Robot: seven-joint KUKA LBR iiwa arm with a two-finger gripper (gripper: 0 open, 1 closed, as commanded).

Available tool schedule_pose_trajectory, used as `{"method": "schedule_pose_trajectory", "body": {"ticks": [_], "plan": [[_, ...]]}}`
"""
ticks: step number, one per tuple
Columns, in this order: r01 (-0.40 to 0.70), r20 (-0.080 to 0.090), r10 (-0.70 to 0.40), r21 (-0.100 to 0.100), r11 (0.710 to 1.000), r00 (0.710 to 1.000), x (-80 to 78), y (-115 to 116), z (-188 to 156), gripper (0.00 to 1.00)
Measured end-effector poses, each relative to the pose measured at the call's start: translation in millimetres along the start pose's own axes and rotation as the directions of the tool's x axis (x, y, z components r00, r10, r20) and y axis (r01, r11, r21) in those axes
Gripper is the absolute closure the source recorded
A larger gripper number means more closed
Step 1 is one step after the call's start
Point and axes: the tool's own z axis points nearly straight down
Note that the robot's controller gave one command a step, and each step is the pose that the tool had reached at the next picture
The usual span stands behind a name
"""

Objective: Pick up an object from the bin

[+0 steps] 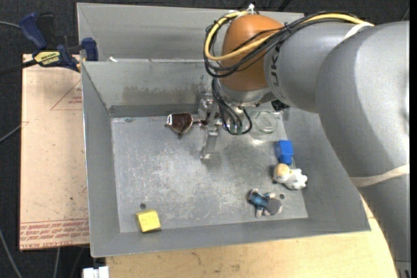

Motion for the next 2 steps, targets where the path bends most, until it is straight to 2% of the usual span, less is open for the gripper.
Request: {"method": "schedule_pose_trajectory", "body": {"ticks": [1,2], "plan": [[-0.156,0.002,0.156,-0.001,0.988,0.988,-2.1,-8.3,1.0,1.0],[-0.156,0.002,0.156,-0.001,0.988,0.988,-2.0,-8.3,1.0,1.0]]}}
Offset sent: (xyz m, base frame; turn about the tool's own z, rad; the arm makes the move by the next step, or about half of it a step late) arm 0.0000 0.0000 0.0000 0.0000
